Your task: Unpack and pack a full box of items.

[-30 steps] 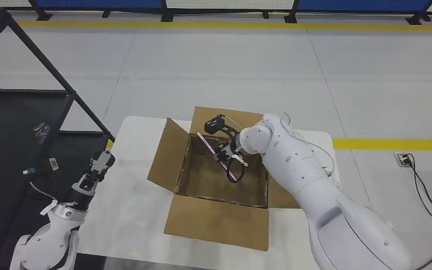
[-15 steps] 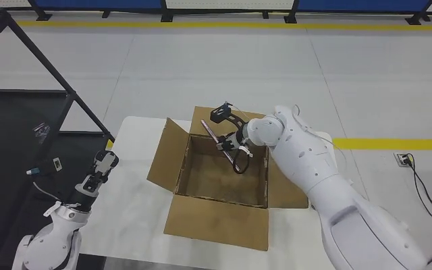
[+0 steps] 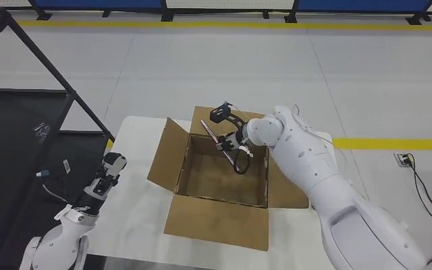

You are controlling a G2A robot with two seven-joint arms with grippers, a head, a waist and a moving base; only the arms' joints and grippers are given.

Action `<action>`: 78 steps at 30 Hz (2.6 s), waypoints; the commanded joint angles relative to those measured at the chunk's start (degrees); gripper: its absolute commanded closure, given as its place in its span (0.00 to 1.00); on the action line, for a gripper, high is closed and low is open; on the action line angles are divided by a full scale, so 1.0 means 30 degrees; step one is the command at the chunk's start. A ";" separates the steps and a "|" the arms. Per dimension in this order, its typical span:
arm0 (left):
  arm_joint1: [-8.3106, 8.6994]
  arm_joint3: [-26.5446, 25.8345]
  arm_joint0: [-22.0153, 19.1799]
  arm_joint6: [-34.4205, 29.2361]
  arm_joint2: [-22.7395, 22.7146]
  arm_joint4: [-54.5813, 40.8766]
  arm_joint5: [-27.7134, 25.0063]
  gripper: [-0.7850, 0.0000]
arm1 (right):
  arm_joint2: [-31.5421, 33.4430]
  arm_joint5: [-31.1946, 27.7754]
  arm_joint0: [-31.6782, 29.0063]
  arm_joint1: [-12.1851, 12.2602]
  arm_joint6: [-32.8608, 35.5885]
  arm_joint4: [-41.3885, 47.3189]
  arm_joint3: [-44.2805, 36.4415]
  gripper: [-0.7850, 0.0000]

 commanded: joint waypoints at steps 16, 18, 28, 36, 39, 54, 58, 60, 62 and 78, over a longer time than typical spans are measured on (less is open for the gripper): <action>0.0110 -0.0025 0.0472 0.0503 -0.0444 0.0231 0.0352 0.00 | 0.0232 0.0318 -0.0361 0.0159 -0.0661 -0.0038 -0.0422 1.00; 0.0123 0.0006 0.0420 0.0472 -0.0415 0.0196 0.0339 0.00 | 0.0380 0.0312 -0.0425 0.0307 -0.0564 -0.0123 -0.0557 1.00; 0.0167 0.0128 0.0230 0.0409 -0.0110 0.0172 0.0316 0.00 | 0.0465 0.0254 -0.1201 0.1003 -0.0062 -0.1991 -0.2771 1.00; 0.0204 0.0204 0.0293 0.0570 -0.0154 0.0120 0.0297 0.00 | -0.0536 0.1745 -0.2904 0.1084 -0.0752 -0.4816 -0.5619 0.65; 0.0219 0.0174 0.0356 0.0640 -0.0208 0.0103 0.0296 0.00 | -0.0798 0.2353 -0.3174 0.0975 -0.0690 -0.5282 -0.5911 0.00; 0.0294 0.0241 0.0651 0.0899 -0.0523 0.0097 0.0295 0.00 | -0.0836 0.2865 -0.3405 0.0986 -0.1125 -0.5779 -0.6070 0.00; 0.0316 0.0175 0.0659 0.0877 -0.0539 0.0151 0.0253 0.00 | -0.1002 0.3048 -0.3850 0.0810 -0.2039 -0.5941 -0.5771 0.00; 0.0329 0.0142 0.0706 0.0894 -0.0616 0.0121 0.0233 0.00 | -0.1274 0.2849 -0.3890 0.0555 -0.2350 -0.5862 -0.5337 0.00; 0.0338 0.0110 0.0785 0.0943 -0.0687 0.0094 0.0211 0.00 | -0.1632 0.2780 -0.3829 0.0230 -0.2654 -0.5913 -0.4722 0.00; 0.0371 -0.0393 0.1662 0.1318 -0.1072 0.0037 0.0065 0.00 | -0.3349 0.3699 -0.2796 -0.2353 -0.6563 -0.7067 0.0547 0.09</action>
